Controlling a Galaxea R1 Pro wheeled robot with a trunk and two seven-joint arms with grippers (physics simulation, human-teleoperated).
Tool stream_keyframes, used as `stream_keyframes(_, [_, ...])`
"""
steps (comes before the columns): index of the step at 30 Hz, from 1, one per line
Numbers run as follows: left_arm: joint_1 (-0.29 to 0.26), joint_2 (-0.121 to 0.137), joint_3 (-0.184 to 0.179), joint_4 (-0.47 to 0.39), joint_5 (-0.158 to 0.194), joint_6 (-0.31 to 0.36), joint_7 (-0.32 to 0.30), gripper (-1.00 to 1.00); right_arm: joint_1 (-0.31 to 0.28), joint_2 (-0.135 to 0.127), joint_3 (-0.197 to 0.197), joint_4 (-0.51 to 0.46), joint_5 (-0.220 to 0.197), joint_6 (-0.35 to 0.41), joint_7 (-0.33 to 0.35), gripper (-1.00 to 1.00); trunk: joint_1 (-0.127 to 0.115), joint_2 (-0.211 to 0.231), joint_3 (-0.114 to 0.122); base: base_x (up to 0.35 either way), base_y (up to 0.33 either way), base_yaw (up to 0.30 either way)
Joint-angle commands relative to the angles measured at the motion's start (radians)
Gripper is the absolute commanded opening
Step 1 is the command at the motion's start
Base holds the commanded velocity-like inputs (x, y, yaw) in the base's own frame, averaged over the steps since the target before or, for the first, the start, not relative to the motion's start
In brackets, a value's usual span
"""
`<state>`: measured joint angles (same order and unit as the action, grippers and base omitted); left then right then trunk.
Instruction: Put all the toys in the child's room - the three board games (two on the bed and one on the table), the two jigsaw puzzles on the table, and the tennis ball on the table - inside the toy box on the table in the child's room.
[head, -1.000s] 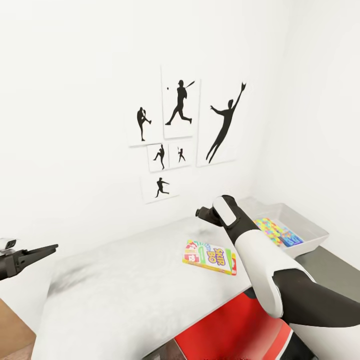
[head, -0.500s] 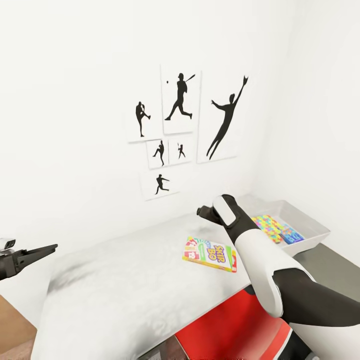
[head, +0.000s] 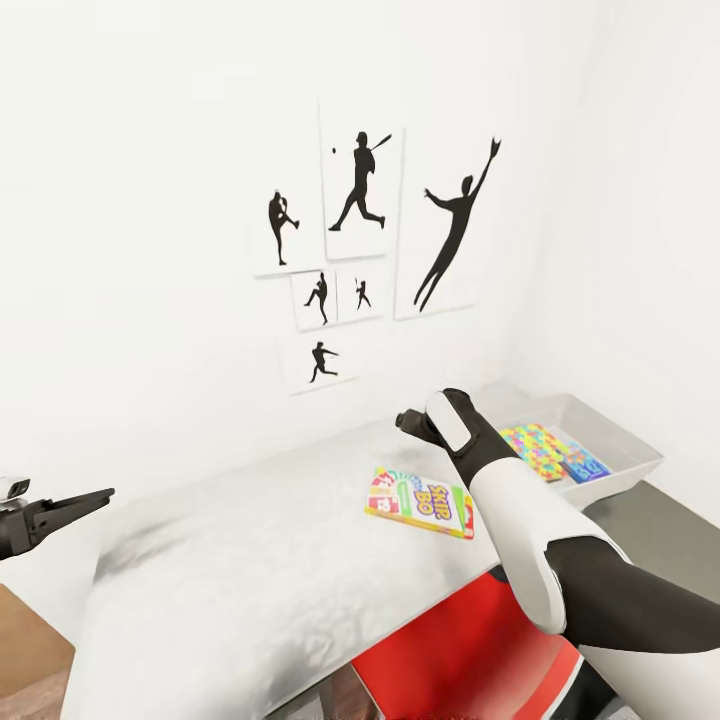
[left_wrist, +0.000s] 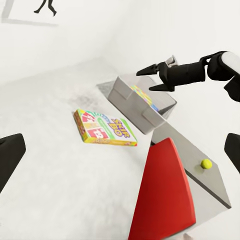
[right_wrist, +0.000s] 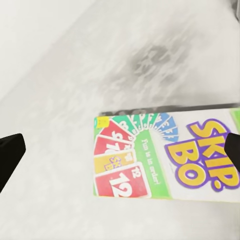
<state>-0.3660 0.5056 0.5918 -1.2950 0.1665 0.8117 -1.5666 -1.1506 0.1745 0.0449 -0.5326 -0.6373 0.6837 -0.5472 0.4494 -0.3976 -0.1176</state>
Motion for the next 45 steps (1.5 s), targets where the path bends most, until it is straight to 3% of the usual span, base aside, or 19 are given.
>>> stream_keyframes(1, [-0.001, 0.000, 0.000, 0.000, -0.001, 0.011, -0.004, 1.00, -0.001, 0.000, 0.003, -0.001, -0.008, 0.001, -0.009, 1.00, 0.001, -0.002, -0.004, 0.000, 0.000, 0.000])
stream_keyframes(25, [0.001, 0.001, 0.000, 0.000, -0.001, 0.010, -0.004, 1.00, -0.001, 0.000, 0.004, -0.001, 0.007, -0.038, -0.008, 1.00, 0.001, -0.002, -0.043, 0.000, 0.000, 0.000])
stream_keyframes(34, [0.002, 0.001, 0.000, 0.000, -0.001, 0.009, -0.004, 1.00, -0.001, 0.000, 0.001, -0.001, 0.097, -0.061, -0.005, 1.00, 0.001, -0.002, -0.058, 0.000, 0.000, 0.000])
stream_keyframes(45, [0.002, 0.001, 0.000, 0.000, -0.002, 0.009, -0.004, 1.00, -0.001, 0.000, 0.001, -0.001, 0.122, -0.101, -0.002, 1.00, 0.001, -0.002, -0.076, 0.000, 0.000, 0.000])
